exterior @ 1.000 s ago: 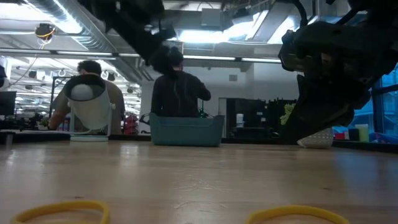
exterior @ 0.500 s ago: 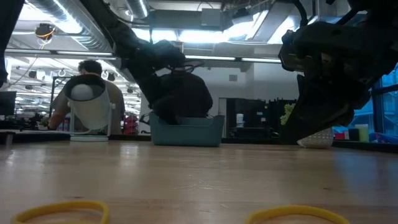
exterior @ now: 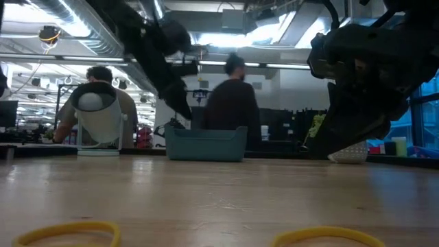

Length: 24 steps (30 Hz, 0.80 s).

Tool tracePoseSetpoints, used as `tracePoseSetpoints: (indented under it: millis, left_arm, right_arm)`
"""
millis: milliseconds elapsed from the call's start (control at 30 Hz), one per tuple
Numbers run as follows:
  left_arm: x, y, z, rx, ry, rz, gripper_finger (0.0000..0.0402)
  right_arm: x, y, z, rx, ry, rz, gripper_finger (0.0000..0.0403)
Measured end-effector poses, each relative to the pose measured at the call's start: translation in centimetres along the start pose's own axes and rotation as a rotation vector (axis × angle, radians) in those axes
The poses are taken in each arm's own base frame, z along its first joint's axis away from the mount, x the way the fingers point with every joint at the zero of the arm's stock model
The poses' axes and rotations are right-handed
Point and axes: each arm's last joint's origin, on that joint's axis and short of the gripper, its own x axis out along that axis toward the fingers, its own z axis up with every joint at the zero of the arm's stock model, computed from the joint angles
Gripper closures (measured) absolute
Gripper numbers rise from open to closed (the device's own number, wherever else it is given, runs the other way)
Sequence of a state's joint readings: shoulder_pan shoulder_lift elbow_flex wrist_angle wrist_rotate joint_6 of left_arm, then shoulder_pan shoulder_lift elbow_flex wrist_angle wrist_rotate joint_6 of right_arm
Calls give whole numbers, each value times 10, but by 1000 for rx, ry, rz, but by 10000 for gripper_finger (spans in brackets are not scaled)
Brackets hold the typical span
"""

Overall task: Pick and place rubber bands into bin
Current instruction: Put the yellow rubber band into the blue bin

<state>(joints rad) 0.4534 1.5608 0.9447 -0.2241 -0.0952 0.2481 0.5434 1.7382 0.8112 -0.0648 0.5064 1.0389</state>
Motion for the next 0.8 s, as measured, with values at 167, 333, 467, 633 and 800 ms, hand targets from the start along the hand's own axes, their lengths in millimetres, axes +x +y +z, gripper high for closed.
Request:
tracePoseSetpoints:
  millis: [167,333,467,633,800]
  left_arm:
    - [-38,-11,1,-106,12,-9,273]
    - [-63,-38,-20,-114,-9,-75,319]
    - [-74,-58,-51,-113,-39,-146,363]
    - [-83,-76,-87,-132,-140,-211,397]
    - [-88,-84,-108,-174,-174,-234,400]
  right_arm:
    - [0,0,0,-3,2,-4,386]
    - [0,0,0,3,1,-2,386]
    - [0,1,1,13,-8,13,386]
    - [1,1,2,-10,-9,11,386]
    - [3,4,9,-22,-37,44,396]
